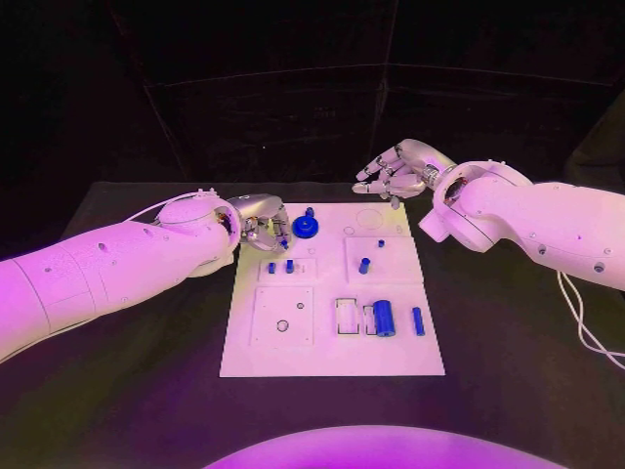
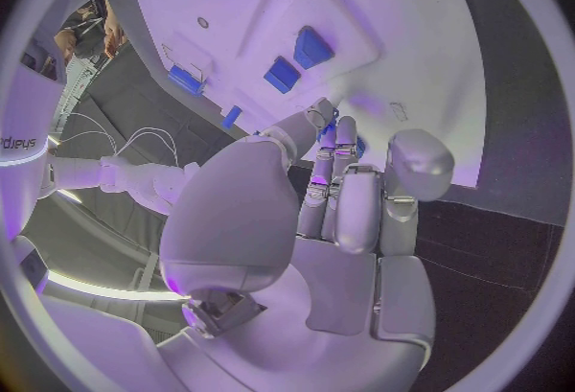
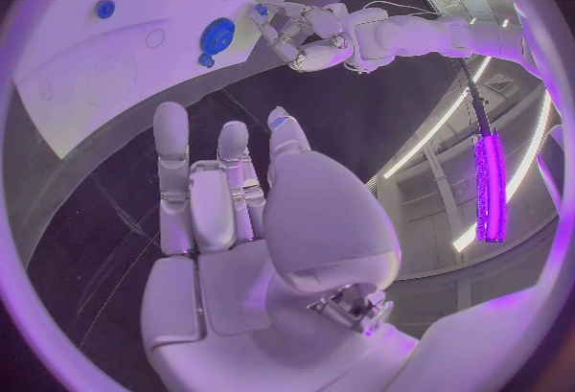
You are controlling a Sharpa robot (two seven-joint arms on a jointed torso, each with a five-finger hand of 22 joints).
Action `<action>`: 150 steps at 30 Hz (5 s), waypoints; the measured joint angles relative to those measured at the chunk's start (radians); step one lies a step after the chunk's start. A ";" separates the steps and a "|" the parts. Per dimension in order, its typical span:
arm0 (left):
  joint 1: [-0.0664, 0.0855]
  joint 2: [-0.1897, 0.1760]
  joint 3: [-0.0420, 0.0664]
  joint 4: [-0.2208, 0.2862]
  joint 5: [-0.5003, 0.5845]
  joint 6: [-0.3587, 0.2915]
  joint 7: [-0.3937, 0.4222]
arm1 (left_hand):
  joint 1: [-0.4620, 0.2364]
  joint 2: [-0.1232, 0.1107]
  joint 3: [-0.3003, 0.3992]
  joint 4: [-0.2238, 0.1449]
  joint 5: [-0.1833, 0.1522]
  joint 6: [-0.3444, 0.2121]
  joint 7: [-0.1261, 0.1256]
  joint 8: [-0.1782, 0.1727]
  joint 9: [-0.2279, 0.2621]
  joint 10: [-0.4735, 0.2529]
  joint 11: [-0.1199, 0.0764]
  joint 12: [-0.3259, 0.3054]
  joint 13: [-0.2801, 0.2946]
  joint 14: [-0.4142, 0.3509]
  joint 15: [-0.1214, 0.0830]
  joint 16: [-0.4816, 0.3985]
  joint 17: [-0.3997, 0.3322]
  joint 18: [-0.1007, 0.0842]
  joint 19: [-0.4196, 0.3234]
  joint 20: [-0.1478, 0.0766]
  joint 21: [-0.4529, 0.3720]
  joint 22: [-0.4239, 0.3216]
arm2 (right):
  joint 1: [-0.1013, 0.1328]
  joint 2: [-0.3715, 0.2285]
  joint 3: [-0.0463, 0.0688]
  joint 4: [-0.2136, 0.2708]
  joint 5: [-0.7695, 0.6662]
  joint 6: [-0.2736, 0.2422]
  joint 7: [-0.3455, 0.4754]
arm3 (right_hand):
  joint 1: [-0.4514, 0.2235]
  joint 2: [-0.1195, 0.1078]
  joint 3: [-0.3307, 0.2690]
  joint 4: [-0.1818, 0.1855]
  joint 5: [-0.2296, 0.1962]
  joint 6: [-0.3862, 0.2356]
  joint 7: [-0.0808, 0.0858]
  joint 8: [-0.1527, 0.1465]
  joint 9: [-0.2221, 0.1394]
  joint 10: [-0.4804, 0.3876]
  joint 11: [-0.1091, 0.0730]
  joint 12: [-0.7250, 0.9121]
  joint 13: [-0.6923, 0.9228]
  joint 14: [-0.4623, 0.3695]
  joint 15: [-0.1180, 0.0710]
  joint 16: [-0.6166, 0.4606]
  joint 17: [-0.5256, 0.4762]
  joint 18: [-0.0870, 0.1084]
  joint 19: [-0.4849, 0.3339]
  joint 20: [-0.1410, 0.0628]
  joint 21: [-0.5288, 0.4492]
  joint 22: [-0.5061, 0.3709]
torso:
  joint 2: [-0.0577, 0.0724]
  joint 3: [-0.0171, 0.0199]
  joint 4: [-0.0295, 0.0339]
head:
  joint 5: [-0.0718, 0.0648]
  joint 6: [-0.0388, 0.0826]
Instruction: Assemble the parts on the task board
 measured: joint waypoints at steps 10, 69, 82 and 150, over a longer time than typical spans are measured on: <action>-0.002 0.004 0.000 -0.002 -0.002 0.009 -0.002 | 0.000 0.000 0.000 0.000 0.000 0.000 0.000 0.000 0.000 0.000 0.000 0.000 0.000 0.000 0.000 0.000 0.000 0.000 0.000 0.000 0.000 0.000 | 0.000 0.000 0.000 0.000 0.000 0.000 0.000 | 0.000 0.000 0.000 0.000 0.000 0.000 0.000 0.000 0.000 0.000 0.000 0.000 0.000 0.000 0.000 0.000 0.000 0.000 0.000 0.000 0.000 0.000 | 0.000 0.0002 0.0004 | 0.003 0.001; 0.007 -0.136 0.030 0.039 0.721 -0.087 0.244 | -0.027 0.001 -0.026 0.032 0.000 -0.065 0.048 -0.076 -0.001 -0.050 0.043 -0.076 0.007 -0.194 0.036 -0.272 -0.452 0.038 -0.208 0.038 -0.386 -0.321 | -0.043 -0.054 -0.001 -0.008 -0.376 0.082 -0.027 | 0.232 0.008 0.052 -0.058 -0.087 0.087 -0.006 -0.015 -0.004 -0.086 0.014 -0.550 -0.559 0.000 0.000 -0.025 -0.020 0.000 0.034 0.005 0.037 0.083 | -0.002 -0.0022 -0.0004 | -0.017 0.028; 0.007 -0.198 0.029 0.110 1.234 -0.075 0.463 | -0.032 0.006 -0.057 0.045 0.000 -0.055 0.038 -0.064 0.000 -0.037 0.038 -0.045 0.015 -0.215 0.032 -0.291 -0.498 0.051 -0.213 0.034 -0.409 -0.340 | -0.107 -0.054 -0.001 0.010 -0.664 0.106 -0.036 | 0.231 -0.006 0.057 -0.062 -0.114 0.074 0.016 -0.057 -0.006 -0.098 0.041 -0.604 -0.653 -0.001 0.019 -0.015 -0.010 0.000 0.052 0.016 0.058 0.113 | -0.002 -0.0030 0.0020 | -0.024 0.032; 0.004 -0.208 0.027 0.126 1.329 -0.061 0.512 | -0.023 0.015 -0.076 0.037 0.000 -0.055 0.038 -0.060 -0.003 -0.045 0.038 -0.030 0.017 -0.243 0.032 -0.321 -0.551 0.052 -0.213 0.034 -0.428 -0.356 | -0.139 -0.081 0.001 0.099 -0.745 0.033 -0.092 | 0.073 -0.121 0.807 -0.227 -0.232 0.193 0.010 -0.092 -0.002 0.017 0.048 -0.640 -0.777 0.002 0.016 0.040 0.019 -0.016 0.073 0.009 0.183 0.259 | -0.001 -0.0021 -0.0003 | -0.030 0.023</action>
